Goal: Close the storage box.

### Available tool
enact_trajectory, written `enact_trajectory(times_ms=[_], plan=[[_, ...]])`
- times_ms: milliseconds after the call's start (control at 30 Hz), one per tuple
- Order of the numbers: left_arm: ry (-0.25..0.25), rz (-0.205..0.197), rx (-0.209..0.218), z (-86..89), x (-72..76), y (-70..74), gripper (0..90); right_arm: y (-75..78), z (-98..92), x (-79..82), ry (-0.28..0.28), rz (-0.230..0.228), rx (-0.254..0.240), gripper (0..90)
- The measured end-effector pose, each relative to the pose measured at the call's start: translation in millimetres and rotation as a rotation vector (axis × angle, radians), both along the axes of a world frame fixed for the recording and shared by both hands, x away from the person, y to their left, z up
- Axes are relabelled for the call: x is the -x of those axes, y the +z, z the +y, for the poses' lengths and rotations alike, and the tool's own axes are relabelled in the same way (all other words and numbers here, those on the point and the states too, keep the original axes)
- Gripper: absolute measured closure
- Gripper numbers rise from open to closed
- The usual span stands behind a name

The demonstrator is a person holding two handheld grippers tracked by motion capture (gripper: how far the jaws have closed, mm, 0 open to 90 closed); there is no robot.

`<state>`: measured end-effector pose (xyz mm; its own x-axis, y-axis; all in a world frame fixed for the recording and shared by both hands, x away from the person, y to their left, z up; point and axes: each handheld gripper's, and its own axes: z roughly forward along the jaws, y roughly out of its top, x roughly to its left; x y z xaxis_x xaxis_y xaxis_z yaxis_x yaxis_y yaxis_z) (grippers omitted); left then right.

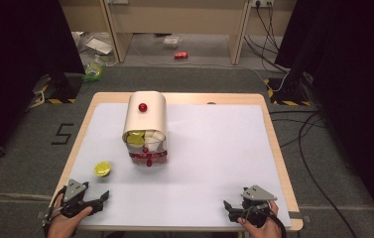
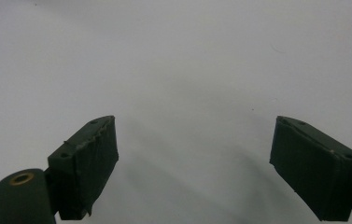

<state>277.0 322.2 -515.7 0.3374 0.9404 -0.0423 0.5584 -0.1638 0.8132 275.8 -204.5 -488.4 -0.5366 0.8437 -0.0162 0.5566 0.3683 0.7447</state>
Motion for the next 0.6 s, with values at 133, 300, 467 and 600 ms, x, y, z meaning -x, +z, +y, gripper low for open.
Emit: enact_trajectory(times_ms=[133,300,467,600], plan=[[0.001,0.001,-0.001,-0.1,0.0,0.1,14.0,-1.6,-1.1,0.8,0.003,0.01,0.014,15.5],[0.0,0.001,-0.001,0.0,0.0,0.1,14.0,-4.8,-1.8,1.1,0.012,0.03,0.037,15.4],[0.0,0.001,-0.001,0.0,0.0,0.1,14.0,-6.0,-3.1,0.9,0.01,0.04,0.027,15.4],[0.0,0.002,-0.001,0.0,-0.1,0.2,14.0,-6.7,-3.9,0.8,0.009,0.043,0.017,15.2]])
